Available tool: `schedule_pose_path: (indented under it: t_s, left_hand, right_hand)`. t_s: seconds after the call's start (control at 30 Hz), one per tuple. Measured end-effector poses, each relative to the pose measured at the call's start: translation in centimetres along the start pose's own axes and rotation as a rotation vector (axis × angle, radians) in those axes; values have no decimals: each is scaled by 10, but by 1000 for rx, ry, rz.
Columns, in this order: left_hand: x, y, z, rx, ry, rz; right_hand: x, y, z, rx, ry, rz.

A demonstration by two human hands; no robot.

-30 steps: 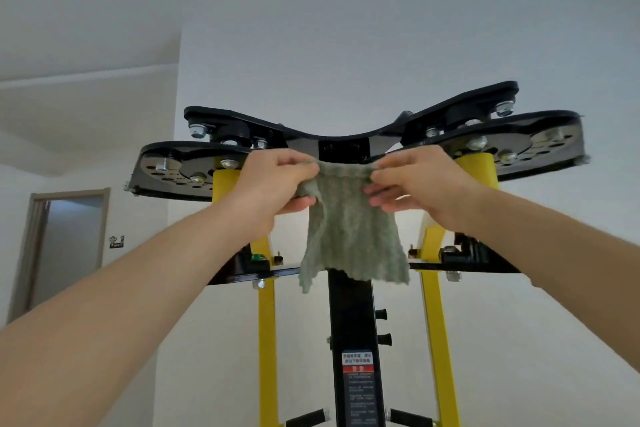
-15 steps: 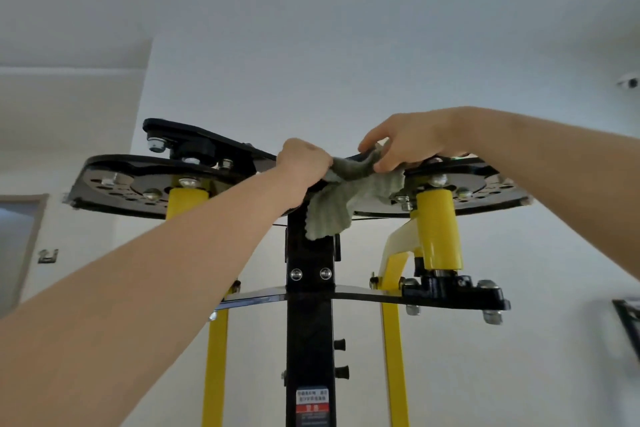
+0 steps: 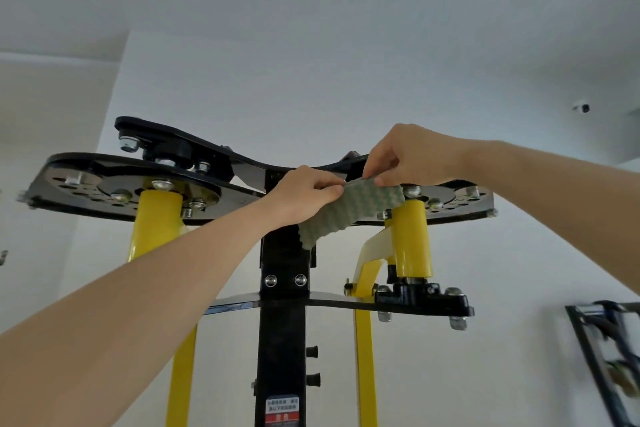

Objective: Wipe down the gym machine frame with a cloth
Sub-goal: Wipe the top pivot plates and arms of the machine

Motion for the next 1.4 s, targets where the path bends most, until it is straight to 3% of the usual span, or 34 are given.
schedule_pose_path:
  t_s: [0.33, 0.63, 1.0, 1.27, 1.4]
  left_hand:
    - [-8, 54, 14, -121, 108, 243]
    - [-9, 110, 34, -19, 176, 394]
    - [16, 147, 60, 224, 54, 486]
    - [3, 140, 35, 285, 233, 596]
    - [-4, 123, 15, 166, 232, 466]
  right_hand:
    - [-59, 40, -41, 94, 291, -8]
    - [-97, 98, -52, 155, 278, 163]
    - [-111, 131, -35, 130, 272, 184]
    - [-127, 109, -34, 210, 631, 138]
    - [-129, 89, -33, 314, 721, 98]
Point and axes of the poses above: each hand's wrist, its own x-axis towards the middle knuckle, its own z-axis out of the palm, y = z × x, the point moved 7 cm from there along x, towards the middle knuckle, and after that the axes turned 3 degrees about y, right-handed, at the moved point
